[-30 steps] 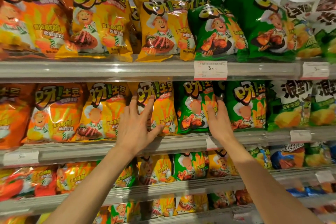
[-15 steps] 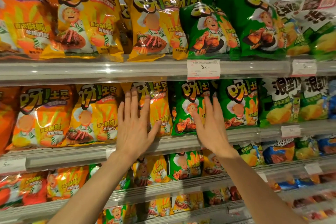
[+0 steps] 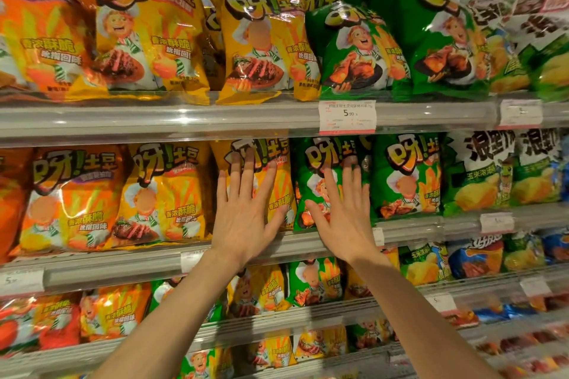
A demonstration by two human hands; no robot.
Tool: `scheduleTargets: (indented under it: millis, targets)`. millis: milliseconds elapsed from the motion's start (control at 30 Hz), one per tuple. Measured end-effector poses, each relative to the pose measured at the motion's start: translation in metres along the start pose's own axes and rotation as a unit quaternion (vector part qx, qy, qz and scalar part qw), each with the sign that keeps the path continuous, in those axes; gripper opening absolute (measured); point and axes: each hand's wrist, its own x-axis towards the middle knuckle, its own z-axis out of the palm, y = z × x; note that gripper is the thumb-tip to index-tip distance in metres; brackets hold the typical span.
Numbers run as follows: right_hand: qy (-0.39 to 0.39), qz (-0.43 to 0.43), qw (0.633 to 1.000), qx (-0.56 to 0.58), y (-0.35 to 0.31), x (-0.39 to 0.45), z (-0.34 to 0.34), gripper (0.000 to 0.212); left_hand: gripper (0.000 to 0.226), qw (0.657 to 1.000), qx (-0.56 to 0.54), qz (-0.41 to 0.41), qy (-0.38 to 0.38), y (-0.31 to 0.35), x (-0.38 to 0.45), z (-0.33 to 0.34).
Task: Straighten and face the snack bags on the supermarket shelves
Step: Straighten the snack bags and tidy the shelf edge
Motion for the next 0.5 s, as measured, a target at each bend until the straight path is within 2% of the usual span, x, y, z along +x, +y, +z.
scheduleTargets:
  millis: [100,200,267,367,500]
  targets:
    - [-0.016,-0.002,1.000,0.016,0.001,-0.001,-0.003,0.082,0.080,1.000,-0.015,0.000,-0.017,0.000,-0.001,-0.005]
    - [-0.029,-0.003,0.994,0.101,0.001,0.003,-0.015,0.086,0.078,0.997,-0.074,0.005,-0.032,-0.004,-0.001,-0.017]
    - [0.002,0.008,0.986,0.169,0.001,0.001,-0.022,0.078,0.075,0.990,-0.138,0.007,-0.028,-0.009,-0.003,-0.027]
    - [0.077,0.031,0.975,0.206,-0.001,-0.007,-0.030,0.055,0.070,0.976,-0.219,-0.014,-0.002,-0.016,-0.011,-0.040]
    - [0.144,0.067,0.959,0.236,-0.005,-0.019,-0.032,0.041,0.063,0.966,-0.255,-0.050,0.022,-0.019,-0.028,-0.055]
